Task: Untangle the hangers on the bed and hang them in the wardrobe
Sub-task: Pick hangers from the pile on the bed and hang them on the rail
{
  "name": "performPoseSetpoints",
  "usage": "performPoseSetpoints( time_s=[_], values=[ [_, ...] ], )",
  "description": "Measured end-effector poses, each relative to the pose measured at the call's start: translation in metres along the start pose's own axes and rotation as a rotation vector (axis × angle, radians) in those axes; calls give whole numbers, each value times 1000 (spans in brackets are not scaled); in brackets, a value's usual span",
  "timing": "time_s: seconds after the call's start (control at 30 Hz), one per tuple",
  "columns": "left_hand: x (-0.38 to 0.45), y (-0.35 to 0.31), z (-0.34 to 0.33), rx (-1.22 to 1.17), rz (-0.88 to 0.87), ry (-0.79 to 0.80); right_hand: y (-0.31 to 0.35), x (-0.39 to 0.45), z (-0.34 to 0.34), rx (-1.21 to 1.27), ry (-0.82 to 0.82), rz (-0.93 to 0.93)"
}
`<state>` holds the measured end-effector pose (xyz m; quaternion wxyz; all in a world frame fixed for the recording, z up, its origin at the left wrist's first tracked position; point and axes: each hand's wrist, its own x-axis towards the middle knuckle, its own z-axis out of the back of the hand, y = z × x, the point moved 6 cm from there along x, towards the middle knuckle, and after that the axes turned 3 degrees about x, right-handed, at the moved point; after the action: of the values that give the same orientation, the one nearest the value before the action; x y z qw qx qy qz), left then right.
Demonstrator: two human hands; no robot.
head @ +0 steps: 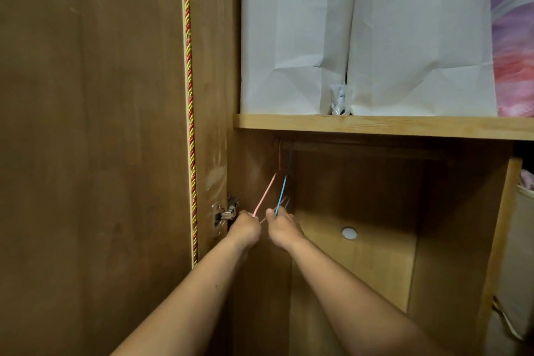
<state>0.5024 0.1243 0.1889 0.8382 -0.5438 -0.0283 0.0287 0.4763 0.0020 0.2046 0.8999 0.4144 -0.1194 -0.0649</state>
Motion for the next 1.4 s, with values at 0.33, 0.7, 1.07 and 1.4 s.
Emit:
performPoseSetpoints(
  time_s=[0.33, 0.7, 1.07, 1.4],
  values=[
    [-66, 37, -3, 69, 99, 105, -58, -19, -2, 55, 4, -58],
    [-269, 155, 38, -254, 383, -221, -83, -160, -133, 104, 649, -43],
    [-701, 285, 85, -420, 830, -827, -35, -557, -211, -118, 1360, 365],
    [-1168, 332, -23, -733, 1110, -1525, -98, -1010, -174, -489, 1950, 829]
  ],
)
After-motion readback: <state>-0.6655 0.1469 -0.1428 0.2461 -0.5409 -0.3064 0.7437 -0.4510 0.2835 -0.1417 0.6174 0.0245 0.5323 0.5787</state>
